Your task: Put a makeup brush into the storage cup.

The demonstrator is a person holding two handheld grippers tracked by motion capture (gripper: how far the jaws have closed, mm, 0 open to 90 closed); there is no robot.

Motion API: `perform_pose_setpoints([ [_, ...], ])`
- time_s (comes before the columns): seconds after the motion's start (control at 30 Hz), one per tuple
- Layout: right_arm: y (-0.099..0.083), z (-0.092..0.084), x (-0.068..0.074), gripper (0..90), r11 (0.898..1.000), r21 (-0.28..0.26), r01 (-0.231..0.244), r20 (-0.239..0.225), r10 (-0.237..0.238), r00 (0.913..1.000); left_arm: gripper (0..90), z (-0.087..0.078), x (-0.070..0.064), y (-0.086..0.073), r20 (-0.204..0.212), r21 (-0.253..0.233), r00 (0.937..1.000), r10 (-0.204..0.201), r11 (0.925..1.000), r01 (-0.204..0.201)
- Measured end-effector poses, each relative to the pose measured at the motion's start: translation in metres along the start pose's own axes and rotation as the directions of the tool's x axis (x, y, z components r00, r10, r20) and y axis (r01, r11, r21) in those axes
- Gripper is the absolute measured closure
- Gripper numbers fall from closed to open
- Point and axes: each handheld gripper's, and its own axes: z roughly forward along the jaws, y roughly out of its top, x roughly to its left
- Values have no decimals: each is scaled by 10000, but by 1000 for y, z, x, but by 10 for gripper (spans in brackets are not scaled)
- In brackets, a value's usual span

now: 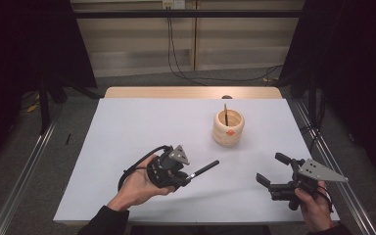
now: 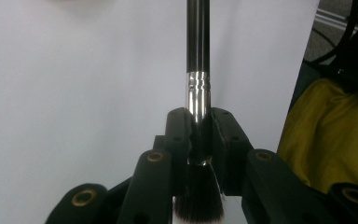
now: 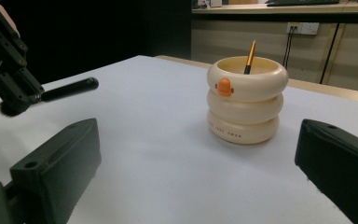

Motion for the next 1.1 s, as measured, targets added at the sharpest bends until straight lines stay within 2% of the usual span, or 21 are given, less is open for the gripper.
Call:
perform_pose_setpoints([
  [0.17,3,-1,2,0,9993,-331,171,-261,-180,9995,778,4,0,-1,249,-28,9995,-192,9998,192],
  [0.2,4,-2,3,0,9988,-446,217,-361,-233,9991,778,3,2,-1,321,225,9994,118,9997,-125],
  [0.27,7,-2,4,0,9970,-710,319,-563,-359,9978,778,3,0,-1,226,38,9997,116,9999,-117],
  [0.3,9,-3,5,0,9962,-838,256,-651,-311,9974,778,3,-1,0,309,-23,9995,70,10000,-69],
  [0.4,14,-4,4,0,9916,-1218,434,-739,-527,9959,777,2,-3,2,379,47,9991,164,9999,-166],
  [0.47,18,-4,4,0,9885,-1420,521,-690,-624,9957,777,3,-3,1,407,6,9991,72,10000,-72],
  [0.57,25,-3,5,0,9858,-1560,614,-834,-751,9937,778,6,-4,0,411,17,9992,-19,10000,18],
  [0.67,32,0,6,0,9849,-1604,653,-1080,-833,9907,778,5,-2,0,488,220,9986,183,9996,-194],
  [0.73,39,3,7,0,9842,-1639,674,-1406,-909,9859,778,5,-2,0,478,216,9987,177,9996,-188],
  [0.8,45,5,9,0,9837,-1624,769,-1665,-1041,9805,777,6,-4,-1,502,46,9987,-54,10000,52],
  [0.83,47,7,9,0,9830,-1662,784,-1733,-1074,9790,778,6,-3,-1,494,191,9987,84,9998,-93],
  [0.93,55,14,11,0,9841,-1578,820,-2128,-1150,9703,777,6,-5,0,470,158,9988,123,9998,-131],
  [1.0,59,20,13,0,9856,-1445,881,-2315,-1202,9654,777,4,-4,0,450,300,9985,320,9990,-333],
  [1.03,60,22,14,0,9858,-1373,963,-2423,-1277,9618,777,5,-5,0,472,138,9988,91,9999,-98],
  [1.07,62,25,14,0,9857,-1275,1099,-2594,-1401,9556,777,5,-5,0,479,161,9988,112,9998,-120],
  [1.1,65,28,14,3,9873,-1127,1118,-2671,-1385,9537,778,5,-5,0,511,153,9986,116,9998,-124],
])
